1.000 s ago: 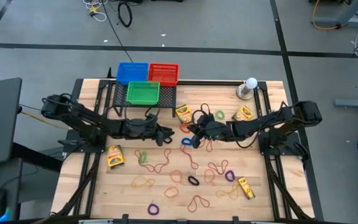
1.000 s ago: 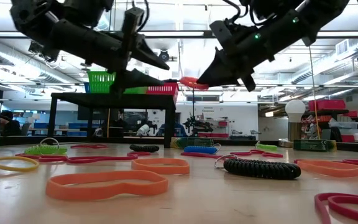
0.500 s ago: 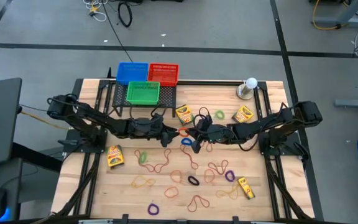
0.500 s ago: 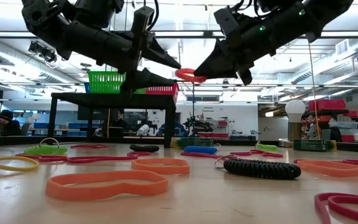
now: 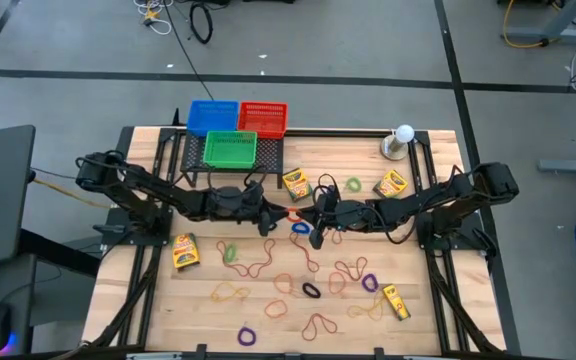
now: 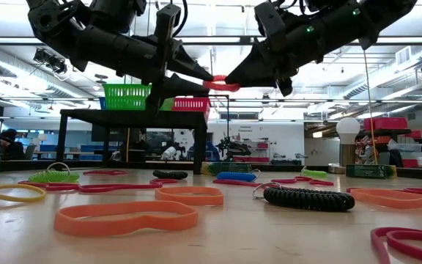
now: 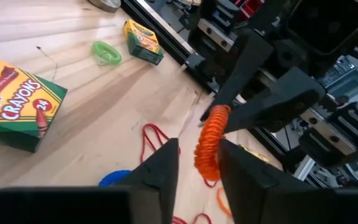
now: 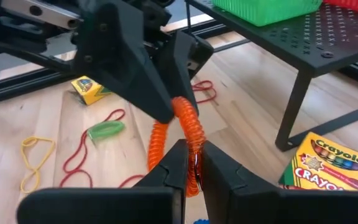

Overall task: Pick & Place Office Desk Supplies
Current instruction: Put the orange spring keychain into the blue bin

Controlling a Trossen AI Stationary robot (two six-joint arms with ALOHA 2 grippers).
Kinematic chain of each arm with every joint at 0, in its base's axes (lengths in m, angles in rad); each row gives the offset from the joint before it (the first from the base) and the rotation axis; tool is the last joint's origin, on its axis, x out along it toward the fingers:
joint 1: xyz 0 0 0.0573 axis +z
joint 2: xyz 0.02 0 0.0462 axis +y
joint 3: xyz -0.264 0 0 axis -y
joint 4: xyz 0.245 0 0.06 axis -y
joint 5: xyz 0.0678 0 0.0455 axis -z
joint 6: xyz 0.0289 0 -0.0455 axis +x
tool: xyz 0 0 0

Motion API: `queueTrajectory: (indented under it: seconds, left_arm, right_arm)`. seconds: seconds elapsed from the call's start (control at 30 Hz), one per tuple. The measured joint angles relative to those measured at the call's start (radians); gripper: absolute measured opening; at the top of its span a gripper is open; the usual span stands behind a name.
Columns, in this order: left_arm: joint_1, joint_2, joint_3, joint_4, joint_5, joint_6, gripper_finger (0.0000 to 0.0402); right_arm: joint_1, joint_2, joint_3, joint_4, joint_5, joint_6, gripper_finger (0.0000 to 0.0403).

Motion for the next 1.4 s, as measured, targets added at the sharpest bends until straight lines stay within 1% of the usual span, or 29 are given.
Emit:
queueTrajectory:
  seconds: [0.1,0.27,0.33,0.4,0.5,0.57,0.7,0.8,0.9,1.0,1.07,1.23,1.3,1.4]
  left_arm:
    - [0.0,0.0,0.0,0.001,0.01,0.001,0.0081]
    - [0.0,0.0,0.0,0.02,0.011,0.043,0.0043]
    - [0.0,0.0,0.0,0.018,0.011,0.057,0.0031]
    - [0.0,0.0,0.0,0.018,0.015,0.062,0.0026]
    - [0.0,-0.021,0.0,-0.006,0.035,0.062,0.0025]
    - [-0.002,-0.054,0.0,-0.053,0.038,0.066,0.0025]
    - [-0.002,-0.16,-0.001,-0.168,0.04,0.095,0.0024]
    - [-0.002,-0.268,0.0,-0.25,0.037,0.115,0.0023]
    - [-0.002,-0.383,0.034,-0.382,0.007,0.146,0.0023]
    - [0.01,-0.485,0.112,-0.569,-0.091,0.196,0.0023]
    - [0.036,-0.531,0.17,-0.67,-0.161,0.221,0.0023]
    - [0.146,-0.61,0.293,-0.836,-0.288,0.233,0.0023]
    - [0.204,-0.63,0.321,-0.888,-0.31,0.233,0.0023]
    - [0.294,-0.649,0.331,-0.925,-0.313,0.244,0.0023]
  right_arm:
    - [0.0,0.0,0.0,0.003,-0.019,-0.001,0.0032]
    - [0.0,0.0,0.0,0.003,-0.019,-0.001,0.0032]
    - [0.0,0.0,0.0,0.003,-0.019,-0.001,0.004]
    - [0.0,0.0,0.0,0.003,-0.019,-0.001,0.0057]
    - [0.0,0.0,0.0,0.002,-0.003,0.0,0.0098]
    - [0.0,0.0,0.0,-0.002,0.008,0.001,0.0125]
    - [0.0,0.0,0.0,-0.006,0.009,0.008,0.0164]
    - [0.0,0.0,0.0,-0.016,0.009,0.011,0.0171]
    - [-0.001,0.0,0.0,-0.038,0.009,0.011,0.0163]
    - [-0.002,0.0,0.0,-0.056,0.01,0.011,0.0139]
    - [-0.002,0.0,0.0,-0.061,0.01,0.011,0.0118]
    - [-0.007,0.0,0.0,-0.074,0.01,0.009,0.0062]
    - [-0.01,0.0,0.0,-0.074,0.01,0.008,0.0041]
    - [-0.019,0.0,0.0,-0.074,0.009,0.008,0.0013]
